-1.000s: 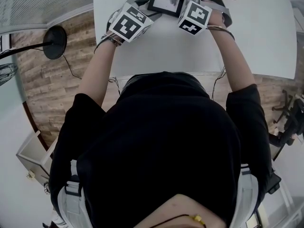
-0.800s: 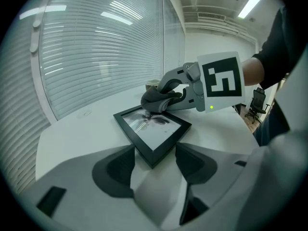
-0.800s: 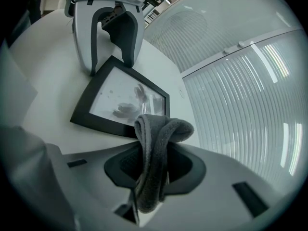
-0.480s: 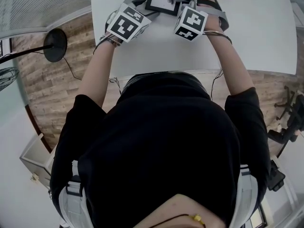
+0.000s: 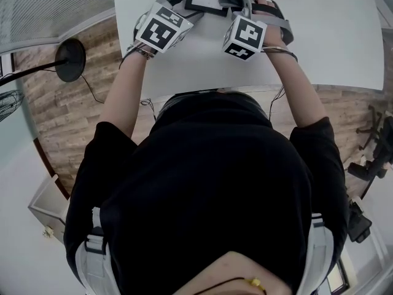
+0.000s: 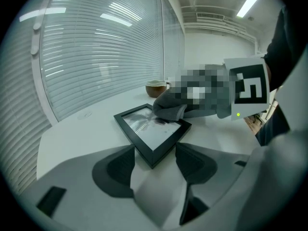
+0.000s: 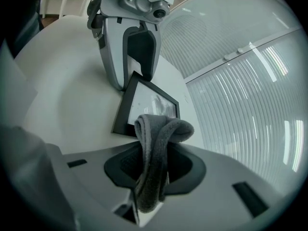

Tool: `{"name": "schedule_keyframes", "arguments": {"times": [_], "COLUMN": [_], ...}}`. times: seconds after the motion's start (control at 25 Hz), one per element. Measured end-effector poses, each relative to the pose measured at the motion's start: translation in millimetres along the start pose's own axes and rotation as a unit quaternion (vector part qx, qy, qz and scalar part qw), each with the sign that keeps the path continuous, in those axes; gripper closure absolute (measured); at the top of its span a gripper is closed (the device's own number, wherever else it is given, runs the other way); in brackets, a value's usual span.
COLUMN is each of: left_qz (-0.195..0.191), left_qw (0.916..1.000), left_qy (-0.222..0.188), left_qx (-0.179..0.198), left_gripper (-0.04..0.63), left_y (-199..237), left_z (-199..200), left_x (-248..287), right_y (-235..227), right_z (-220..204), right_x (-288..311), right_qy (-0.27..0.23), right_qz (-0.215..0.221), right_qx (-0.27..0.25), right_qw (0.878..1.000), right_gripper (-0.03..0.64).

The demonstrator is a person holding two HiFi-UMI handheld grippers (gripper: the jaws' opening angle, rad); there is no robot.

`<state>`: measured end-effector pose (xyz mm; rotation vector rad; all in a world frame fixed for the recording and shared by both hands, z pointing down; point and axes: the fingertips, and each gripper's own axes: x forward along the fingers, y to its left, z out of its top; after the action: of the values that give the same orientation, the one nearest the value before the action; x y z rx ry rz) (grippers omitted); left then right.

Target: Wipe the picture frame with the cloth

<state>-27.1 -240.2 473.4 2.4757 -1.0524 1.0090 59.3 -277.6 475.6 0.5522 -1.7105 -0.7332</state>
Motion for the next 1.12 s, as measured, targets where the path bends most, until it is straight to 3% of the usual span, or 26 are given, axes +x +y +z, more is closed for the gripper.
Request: {"name": "schedule_keyframes", "arguments": {"times": [1.12], "left_qz": [0.008], "left_qw": [0.9999], "left_qy": [-0.011], "left_qx": [0.004], "left_gripper": [0.316], "left_y": [1.4], "left_z": [4.6], "left_x": [-0.1], "right_y": [33.3], "right_z": [11.6], "right_x": [-35.8], "right_qy": [0.007], "right_qz": [0.015], "right_qx": [0.033], "right_qw": [0.999], "right_gripper": [0.512]}}
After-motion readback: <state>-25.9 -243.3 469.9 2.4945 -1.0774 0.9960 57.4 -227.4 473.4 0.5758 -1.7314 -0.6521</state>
